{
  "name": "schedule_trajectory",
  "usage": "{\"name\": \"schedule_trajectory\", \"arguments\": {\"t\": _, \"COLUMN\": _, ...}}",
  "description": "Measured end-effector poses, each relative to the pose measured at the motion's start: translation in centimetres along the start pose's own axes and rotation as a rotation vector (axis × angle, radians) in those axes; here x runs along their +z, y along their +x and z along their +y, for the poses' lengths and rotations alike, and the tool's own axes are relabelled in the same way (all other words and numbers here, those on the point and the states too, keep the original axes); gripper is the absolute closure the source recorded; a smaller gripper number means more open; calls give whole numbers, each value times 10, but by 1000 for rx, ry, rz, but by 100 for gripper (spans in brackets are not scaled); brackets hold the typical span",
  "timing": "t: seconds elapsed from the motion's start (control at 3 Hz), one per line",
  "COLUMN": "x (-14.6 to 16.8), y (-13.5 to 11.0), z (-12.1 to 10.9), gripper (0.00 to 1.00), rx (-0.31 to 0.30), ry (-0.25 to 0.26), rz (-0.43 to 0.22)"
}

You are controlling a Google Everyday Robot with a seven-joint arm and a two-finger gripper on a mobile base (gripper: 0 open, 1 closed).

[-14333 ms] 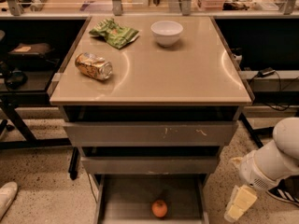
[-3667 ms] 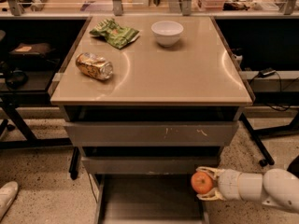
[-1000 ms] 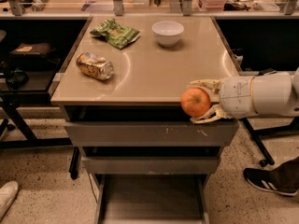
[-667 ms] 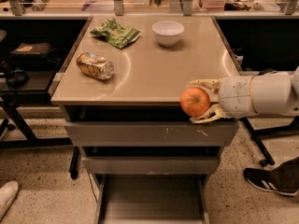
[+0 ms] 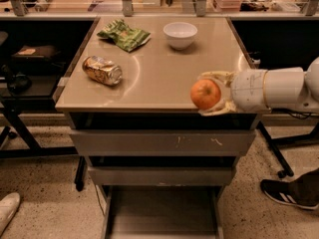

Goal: Pick orange from bottom drawer and place on counter

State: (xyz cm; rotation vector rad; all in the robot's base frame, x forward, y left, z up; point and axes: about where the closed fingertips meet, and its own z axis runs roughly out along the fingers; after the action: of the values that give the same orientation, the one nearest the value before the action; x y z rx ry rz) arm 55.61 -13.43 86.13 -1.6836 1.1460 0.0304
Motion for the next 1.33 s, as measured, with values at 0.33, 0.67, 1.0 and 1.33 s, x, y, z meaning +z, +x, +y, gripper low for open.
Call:
{"name": "schedule_trajectory", "arguments": {"t": 0.33, "x": 15, "y": 5, "z": -43, "gripper": 100, "rx": 75, "ry": 26, "rz": -56}}
{"name": "schedule_trajectory", "arguments": {"t": 0.67, "x": 34, "y": 11, "z": -80, "gripper": 100, "rx": 168, "ry": 40, "rz": -95}}
{"name": "schedule_trajectory", "arguments": {"t": 1.0, "x": 48, "y": 32, "z": -99, "gripper": 100, "rx": 288, "ry": 78, "rz": -83}}
{"name": "schedule_trajectory", "arguments": {"t": 1.33, "x": 49, "y": 56, "z": -103, "gripper": 100, "rx": 419, "ry": 148, "rz": -22}}
